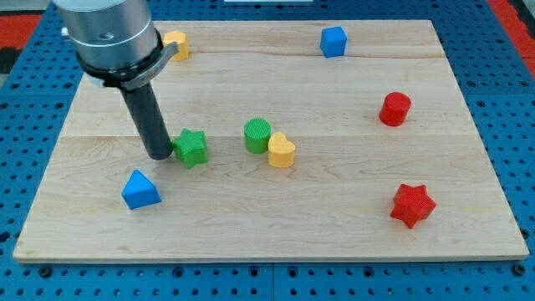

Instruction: Point your arm close to the blue triangle

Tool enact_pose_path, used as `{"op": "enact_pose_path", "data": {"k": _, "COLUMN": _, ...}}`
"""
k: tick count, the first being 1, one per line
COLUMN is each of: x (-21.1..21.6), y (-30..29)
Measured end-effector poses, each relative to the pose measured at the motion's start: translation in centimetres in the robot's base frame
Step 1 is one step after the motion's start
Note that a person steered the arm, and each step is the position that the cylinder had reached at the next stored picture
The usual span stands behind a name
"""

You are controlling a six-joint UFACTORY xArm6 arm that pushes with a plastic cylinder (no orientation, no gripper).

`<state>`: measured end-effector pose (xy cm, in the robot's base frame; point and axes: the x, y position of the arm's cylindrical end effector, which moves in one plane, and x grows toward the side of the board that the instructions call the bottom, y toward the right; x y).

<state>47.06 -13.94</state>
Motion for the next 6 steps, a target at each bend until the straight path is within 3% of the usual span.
{"op": "enact_pose_path", "data": {"k": 2, "x": 0.0, "y": 6.7}}
{"op": "enact_pose_path", "data": {"k": 4, "x": 3.5, "y": 5.5}}
{"op": "enact_pose_path", "data": {"k": 6, "x": 6.1, "y": 10.6}}
